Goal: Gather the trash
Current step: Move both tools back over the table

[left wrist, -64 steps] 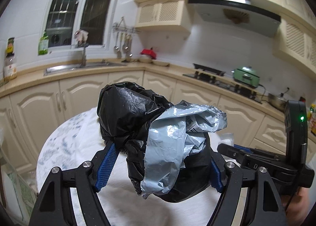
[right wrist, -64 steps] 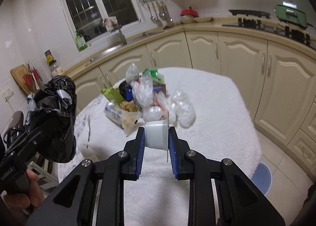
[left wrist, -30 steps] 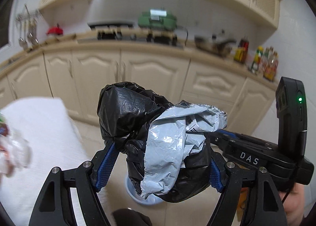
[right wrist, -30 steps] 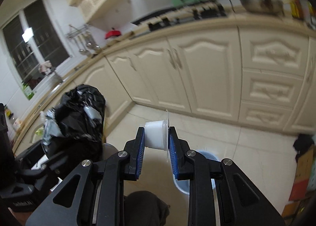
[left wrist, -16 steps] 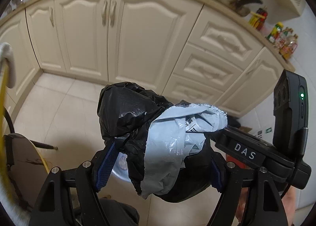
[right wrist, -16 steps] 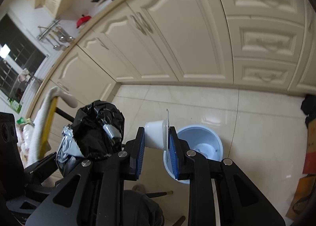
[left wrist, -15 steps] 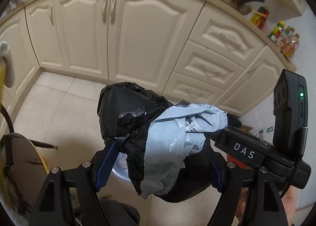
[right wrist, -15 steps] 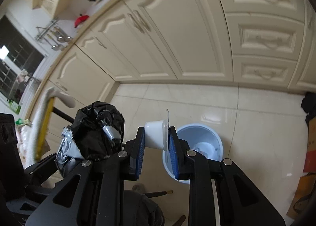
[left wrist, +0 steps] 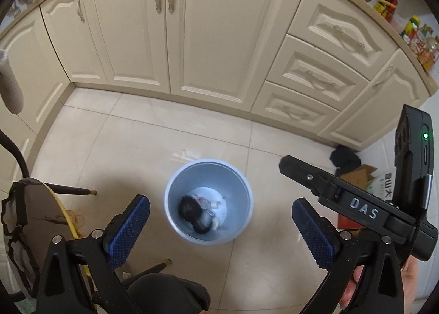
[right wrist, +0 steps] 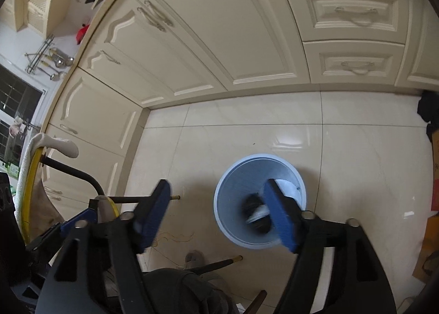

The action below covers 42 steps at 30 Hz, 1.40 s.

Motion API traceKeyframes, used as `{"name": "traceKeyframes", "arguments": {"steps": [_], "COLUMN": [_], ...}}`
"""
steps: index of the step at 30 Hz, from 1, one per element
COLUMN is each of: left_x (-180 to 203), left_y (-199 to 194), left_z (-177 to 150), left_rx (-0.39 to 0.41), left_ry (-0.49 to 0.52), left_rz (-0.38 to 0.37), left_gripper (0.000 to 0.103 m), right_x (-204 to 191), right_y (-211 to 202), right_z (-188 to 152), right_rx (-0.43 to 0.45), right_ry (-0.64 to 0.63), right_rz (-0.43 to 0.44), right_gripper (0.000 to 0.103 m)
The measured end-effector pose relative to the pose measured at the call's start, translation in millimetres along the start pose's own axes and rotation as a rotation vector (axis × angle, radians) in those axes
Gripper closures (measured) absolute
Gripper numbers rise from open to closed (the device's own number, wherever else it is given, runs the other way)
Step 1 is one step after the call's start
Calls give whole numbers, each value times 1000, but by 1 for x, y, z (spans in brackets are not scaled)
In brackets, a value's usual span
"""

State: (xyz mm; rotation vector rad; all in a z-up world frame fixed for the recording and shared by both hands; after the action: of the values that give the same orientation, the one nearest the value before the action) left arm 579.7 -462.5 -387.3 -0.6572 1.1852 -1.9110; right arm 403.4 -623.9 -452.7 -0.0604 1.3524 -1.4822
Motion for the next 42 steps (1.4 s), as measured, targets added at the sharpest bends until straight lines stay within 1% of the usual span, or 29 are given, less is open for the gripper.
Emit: {"name": "traceKeyframes", "arguments": {"steps": [1, 4, 5, 9, 11, 17, 23, 28, 33, 36, 40, 42], "left_x": [1, 0, 1, 5, 0, -9, -37, -61, -90, -110, -135, -146], "left_y": [-4, -21, -27, -51, -69, -123, -199, -267, -334, -374, -421, -438], "left_z": [-2, -13, -15, -25, -35, -57, -87, -126, -174, -205, -247, -267], "left_rx": [5, 29, 38, 78, 98, 180, 297, 402, 503, 570, 645, 676], "left_ry": [2, 11, 14, 18, 19, 14, -6, -37, -86, -110, -156, -177], "left_rz": [3, 16, 19, 19, 12, 5, 7, 24, 38, 64, 89, 106], "left_gripper": [1, 1, 1, 1, 1, 1, 1, 1, 1, 1, 1, 1], "right_x": [0, -1, -1, -7, -14, -47, -99, -153, -210, -242, -280, -301], "right_y": [-2, -11, -14, -29, -38, -70, -109, -140, -161, -173, -186, -192], "right_z": [0, -1, -1, -3, -3, -6, -9, -18, -32, -42, -57, -65], "right_rx": [3, 18, 23, 38, 52, 104, 176, 230, 271, 292, 314, 323], "right_ry": [2, 6, 7, 8, -3, -49, -120, -201, -289, -331, -386, -414], "right_rz": [-3, -11, -15, -28, -29, -20, 8, 45, 88, 129, 166, 188], "right_gripper": [14, 2, 0, 0, 0, 0, 0, 0, 0, 0, 0, 0]}}
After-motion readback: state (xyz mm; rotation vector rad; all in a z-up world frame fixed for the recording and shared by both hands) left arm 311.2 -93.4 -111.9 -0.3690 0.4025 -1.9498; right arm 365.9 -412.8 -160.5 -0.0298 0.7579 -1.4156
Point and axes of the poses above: each gripper's, at about its wrist camera, not at the fingertips, and y roughly the way its jaws point, x to its right, z to its top, the point moved 8 cm from there along y, roughly the way its jaws point, and after that the axes turned 7 degrees about z, right-handed, at the moved point
